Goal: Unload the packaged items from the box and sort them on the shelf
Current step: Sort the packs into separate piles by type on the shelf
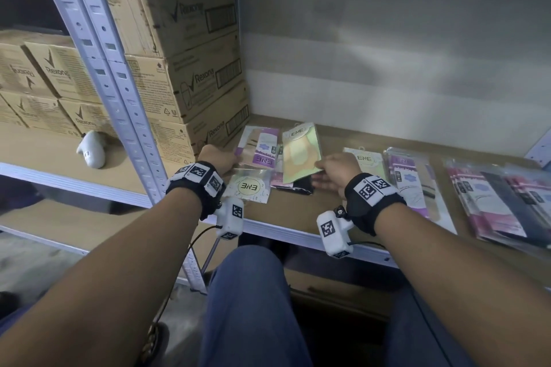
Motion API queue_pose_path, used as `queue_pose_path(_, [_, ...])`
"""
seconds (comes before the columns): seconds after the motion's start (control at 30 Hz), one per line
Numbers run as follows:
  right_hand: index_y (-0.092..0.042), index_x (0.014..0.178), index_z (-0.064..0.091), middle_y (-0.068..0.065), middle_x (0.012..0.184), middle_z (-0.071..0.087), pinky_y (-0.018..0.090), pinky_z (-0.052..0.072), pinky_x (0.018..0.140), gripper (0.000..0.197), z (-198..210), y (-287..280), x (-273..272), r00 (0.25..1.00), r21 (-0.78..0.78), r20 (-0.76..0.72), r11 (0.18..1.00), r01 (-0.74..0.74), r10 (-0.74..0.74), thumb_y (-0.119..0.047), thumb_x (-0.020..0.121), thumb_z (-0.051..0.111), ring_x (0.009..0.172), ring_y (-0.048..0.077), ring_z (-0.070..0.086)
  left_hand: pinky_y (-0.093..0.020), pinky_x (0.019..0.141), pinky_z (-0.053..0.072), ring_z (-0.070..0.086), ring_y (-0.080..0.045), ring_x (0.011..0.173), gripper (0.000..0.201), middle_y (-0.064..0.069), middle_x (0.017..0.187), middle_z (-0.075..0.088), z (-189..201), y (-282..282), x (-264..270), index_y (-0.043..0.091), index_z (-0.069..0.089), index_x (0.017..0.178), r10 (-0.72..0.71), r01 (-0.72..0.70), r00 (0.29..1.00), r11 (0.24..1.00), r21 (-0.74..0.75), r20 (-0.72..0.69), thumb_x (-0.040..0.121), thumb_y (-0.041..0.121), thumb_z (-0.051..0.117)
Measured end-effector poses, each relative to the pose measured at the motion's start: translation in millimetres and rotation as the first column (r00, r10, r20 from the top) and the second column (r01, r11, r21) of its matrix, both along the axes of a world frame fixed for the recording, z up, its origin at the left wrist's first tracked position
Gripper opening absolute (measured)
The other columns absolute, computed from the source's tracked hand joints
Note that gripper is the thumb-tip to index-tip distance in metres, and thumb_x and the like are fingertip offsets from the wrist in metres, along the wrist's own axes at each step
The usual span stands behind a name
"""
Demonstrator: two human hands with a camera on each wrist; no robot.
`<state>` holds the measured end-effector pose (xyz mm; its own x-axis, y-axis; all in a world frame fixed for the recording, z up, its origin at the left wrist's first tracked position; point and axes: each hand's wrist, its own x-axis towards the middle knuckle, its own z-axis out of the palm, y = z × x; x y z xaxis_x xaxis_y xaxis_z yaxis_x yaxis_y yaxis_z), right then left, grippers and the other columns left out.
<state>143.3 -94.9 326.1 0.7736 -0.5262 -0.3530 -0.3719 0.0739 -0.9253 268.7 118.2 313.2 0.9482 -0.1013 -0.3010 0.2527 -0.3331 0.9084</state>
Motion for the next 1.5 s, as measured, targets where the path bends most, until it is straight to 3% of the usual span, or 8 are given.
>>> queue_pose_path(0.07, [-0.008,0.090,0.051,0.017,0.102,0.059,0.032,0.058,0.052,0.009,3,-2,-7,0.996,0.080,0.073,0.996,0.040,-0.045,0.000,0.091,0.055,0.068,0.022,0.062,-0.040,0.084,0.057,0.067,-0.025,0.078,0.006,-0.021,0.095,0.069,6,-3,-7,-0.002,0.064,0.085,0.011,-0.012,1.000,0.997,-0.075,-0.013,0.084,0.003,0.067])
queue_pose_path(0.17, [-0.005,0.098,0.050,0.021,0.104,0.059,0.031,0.059,0.052,0.012,6,-8,-19,0.986,0.113,0.141,0.991,0.076,-0.092,0.002,0.090,0.056,0.063,0.023,0.063,-0.032,0.068,0.060,0.065,-0.023,0.068,0.015,-0.022,0.095,0.067,13,-8,-18,-0.006,0.063,0.101,0.008,-0.007,1.000,0.988,-0.155,0.007,0.087,-0.001,0.060])
queue_pose_path(0.3, [0.003,0.116,0.051,0.022,0.105,0.060,0.034,0.060,0.058,0.027,13,-22,-43,0.972,0.166,0.193,0.981,0.105,-0.136,0.006,0.089,0.055,0.064,0.024,0.063,-0.028,0.063,0.056,0.066,-0.012,0.047,0.007,-0.012,0.072,0.069,22,-18,-34,0.002,0.061,0.095,0.008,-0.013,1.000,0.966,-0.258,-0.020,0.091,-0.001,0.056])
queue_pose_path(0.63, [0.003,0.112,0.053,0.014,0.085,0.061,0.025,0.056,0.048,0.020,19,-68,-105,0.936,0.214,0.260,0.960,0.183,-0.236,0.004,0.091,0.052,0.064,0.022,0.062,-0.024,0.050,0.057,0.065,-0.021,0.071,0.017,-0.017,0.094,0.066,28,-70,-85,-0.007,0.059,0.106,-0.102,0.075,0.994,0.874,-0.481,-0.031,0.090,-0.006,0.054])
queue_pose_path(0.77, [-0.004,0.095,0.053,0.014,0.085,0.060,0.024,0.055,0.050,0.010,21,-89,-131,0.925,0.186,0.257,0.954,0.235,-0.279,0.005,0.093,0.049,0.065,0.020,0.059,-0.024,0.059,0.059,0.067,-0.022,0.076,0.025,-0.018,0.108,0.067,26,-96,-102,-0.007,0.056,0.115,-0.141,0.092,0.989,0.840,-0.534,-0.052,0.089,-0.008,0.054])
queue_pose_path(0.93, [0.001,0.110,0.052,0.015,0.084,0.061,0.030,0.055,0.063,0.017,18,-113,-161,0.908,0.171,0.249,0.938,0.301,-0.337,0.005,0.093,0.050,0.069,0.021,0.060,-0.030,0.074,0.059,0.068,-0.024,0.077,0.023,-0.018,0.100,0.068,19,-127,-121,-0.005,0.056,0.112,-0.184,0.107,0.980,0.813,-0.573,-0.078,0.089,-0.009,0.054])
queue_pose_path(1.1, [0.004,0.123,0.051,0.023,0.103,0.065,0.025,0.053,0.052,0.032,14,-125,-181,0.901,0.133,0.218,0.926,0.353,-0.375,0.004,0.091,0.052,0.073,0.023,0.065,-0.023,0.056,0.057,0.069,-0.022,0.079,0.028,-0.020,0.110,0.067,13,-148,-138,-0.004,0.055,0.117,-0.237,0.153,0.969,0.810,-0.567,-0.076,0.090,-0.007,0.054])
queue_pose_path(1.5, [0.005,0.123,0.051,0.017,0.091,0.062,0.031,0.056,0.065,0.032,6,-126,-186,0.894,0.133,0.218,0.919,0.371,-0.392,0.007,0.091,0.050,0.070,0.023,0.062,-0.027,0.065,0.059,0.070,-0.023,0.083,0.029,-0.019,0.110,0.068,9,-145,-138,-0.004,0.055,0.118,-0.227,0.142,0.970,0.820,-0.555,-0.087,0.089,-0.006,0.055])
